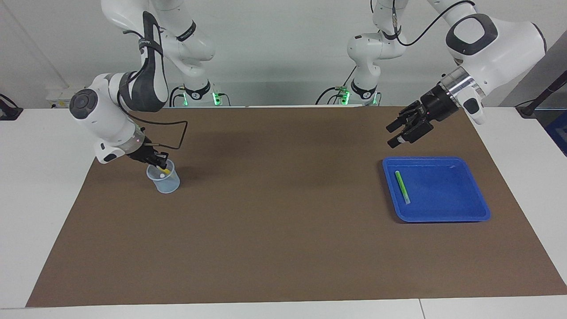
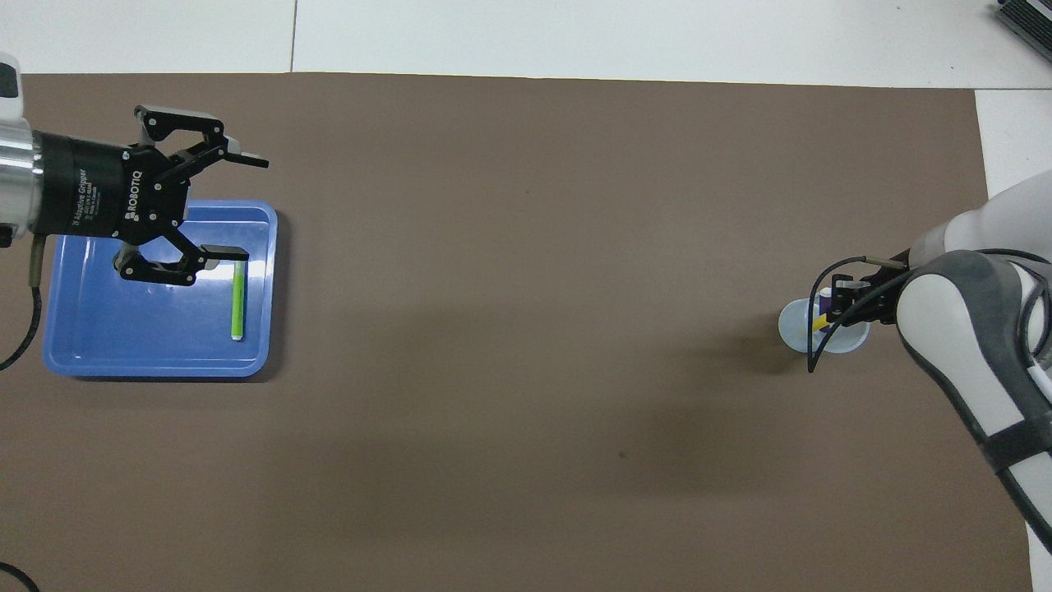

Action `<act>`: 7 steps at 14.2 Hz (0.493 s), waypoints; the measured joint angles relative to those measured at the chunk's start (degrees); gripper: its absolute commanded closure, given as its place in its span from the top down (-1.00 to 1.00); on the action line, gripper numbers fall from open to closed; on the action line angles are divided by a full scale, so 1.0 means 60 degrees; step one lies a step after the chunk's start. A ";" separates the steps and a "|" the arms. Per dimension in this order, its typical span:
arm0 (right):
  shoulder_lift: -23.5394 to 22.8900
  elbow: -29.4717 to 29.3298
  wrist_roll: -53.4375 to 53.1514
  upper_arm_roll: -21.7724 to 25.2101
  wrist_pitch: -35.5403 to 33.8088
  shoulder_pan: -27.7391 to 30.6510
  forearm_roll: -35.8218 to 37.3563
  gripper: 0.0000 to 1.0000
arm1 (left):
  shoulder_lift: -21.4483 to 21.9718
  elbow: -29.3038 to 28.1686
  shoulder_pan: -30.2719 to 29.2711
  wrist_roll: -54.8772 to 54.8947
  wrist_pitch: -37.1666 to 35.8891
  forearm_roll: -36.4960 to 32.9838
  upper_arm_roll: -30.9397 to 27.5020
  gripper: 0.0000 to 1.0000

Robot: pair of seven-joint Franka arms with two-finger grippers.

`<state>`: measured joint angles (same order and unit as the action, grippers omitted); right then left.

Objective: Right arm passes pens to left for tray arrangement
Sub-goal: 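Raise the left gripper from the tray while the right gripper grasps a pen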

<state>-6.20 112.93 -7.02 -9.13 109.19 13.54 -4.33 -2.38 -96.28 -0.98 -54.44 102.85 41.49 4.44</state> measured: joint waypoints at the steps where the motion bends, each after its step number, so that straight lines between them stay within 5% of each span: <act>1: 0.0088 -0.0001 0.0001 -0.0032 -0.0090 -0.0023 0.0113 -1.00 | 0.0007 -0.0025 0.0000 -0.0005 0.0006 0.0002 0.0000 0.91; 7: 0.0901 -0.0561 0.0029 -0.0061 -0.1577 -0.0595 0.0565 -1.00 | 0.0059 -0.0172 0.0021 -0.0010 0.0150 0.0020 0.0012 0.91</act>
<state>-0.80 109.56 -6.85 -9.50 99.73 9.97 -0.94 -2.02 -97.31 -0.85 -54.50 103.75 41.61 4.51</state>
